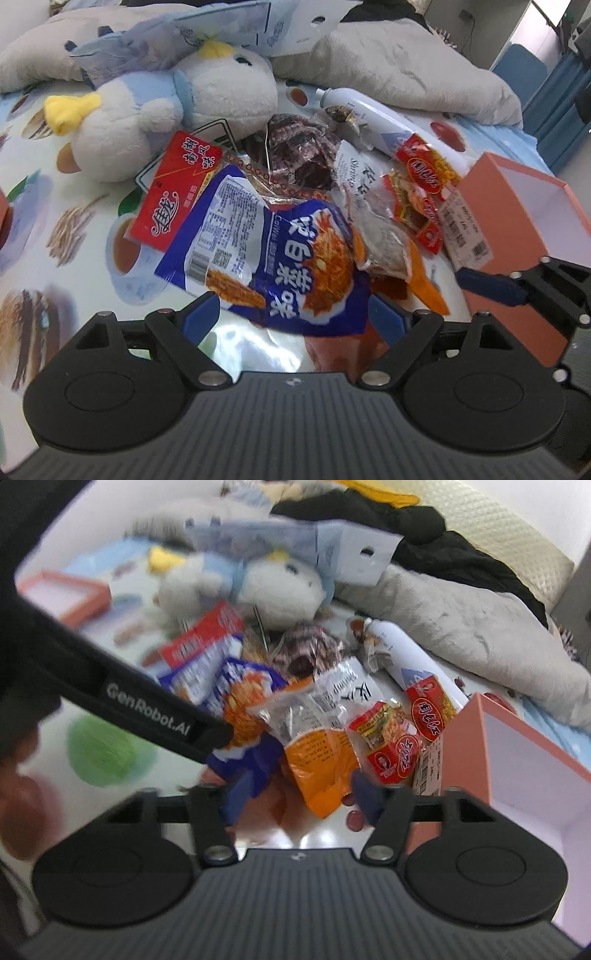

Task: Organize snacks
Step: 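Move both tools toward the snack pile and close on packets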

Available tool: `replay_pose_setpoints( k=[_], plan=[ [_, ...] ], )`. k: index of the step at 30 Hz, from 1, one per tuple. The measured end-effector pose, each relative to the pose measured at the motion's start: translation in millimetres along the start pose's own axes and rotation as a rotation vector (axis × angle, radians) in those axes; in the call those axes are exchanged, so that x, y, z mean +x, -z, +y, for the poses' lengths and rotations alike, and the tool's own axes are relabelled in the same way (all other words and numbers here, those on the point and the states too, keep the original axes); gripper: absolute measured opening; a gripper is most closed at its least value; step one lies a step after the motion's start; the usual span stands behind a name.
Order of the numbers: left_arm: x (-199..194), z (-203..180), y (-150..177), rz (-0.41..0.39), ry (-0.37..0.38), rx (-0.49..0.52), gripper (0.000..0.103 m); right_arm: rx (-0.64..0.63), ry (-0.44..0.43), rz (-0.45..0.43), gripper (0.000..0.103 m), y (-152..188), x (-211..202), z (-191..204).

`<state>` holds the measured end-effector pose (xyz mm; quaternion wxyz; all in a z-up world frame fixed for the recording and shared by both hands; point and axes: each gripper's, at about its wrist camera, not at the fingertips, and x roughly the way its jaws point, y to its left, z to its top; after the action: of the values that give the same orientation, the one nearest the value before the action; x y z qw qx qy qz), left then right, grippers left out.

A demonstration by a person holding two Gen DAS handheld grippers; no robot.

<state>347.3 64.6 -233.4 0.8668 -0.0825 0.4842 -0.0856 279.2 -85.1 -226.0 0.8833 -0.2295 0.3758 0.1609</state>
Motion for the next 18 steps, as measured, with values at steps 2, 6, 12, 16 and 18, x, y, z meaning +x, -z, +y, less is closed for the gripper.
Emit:
replay_pose_setpoints(
  k=[2, 6, 12, 16, 18],
  plan=[
    [7, 0, -3, 0.000, -0.014, 0.012, 0.091, -0.038, 0.024, 0.011, 0.048, -1, 12, 3],
    [15, -4, -8, -0.014, 0.001, 0.058, 0.091, -0.114, 0.056, -0.001, 0.048, -6, 24, 7],
    [24, -10, -9, -0.022, 0.005, 0.124, 0.090, -0.183, 0.072, -0.007, 0.048, -10, 40, 10],
    [31, -12, -9, -0.028, 0.009, 0.127, 0.090, -0.205, 0.077, -0.007, 0.048, -6, 49, 9],
    [36, -12, -9, -0.024, -0.002, 0.114, 0.089, -0.208, 0.083, -0.012, 0.041, -5, 51, 9]
  ],
)
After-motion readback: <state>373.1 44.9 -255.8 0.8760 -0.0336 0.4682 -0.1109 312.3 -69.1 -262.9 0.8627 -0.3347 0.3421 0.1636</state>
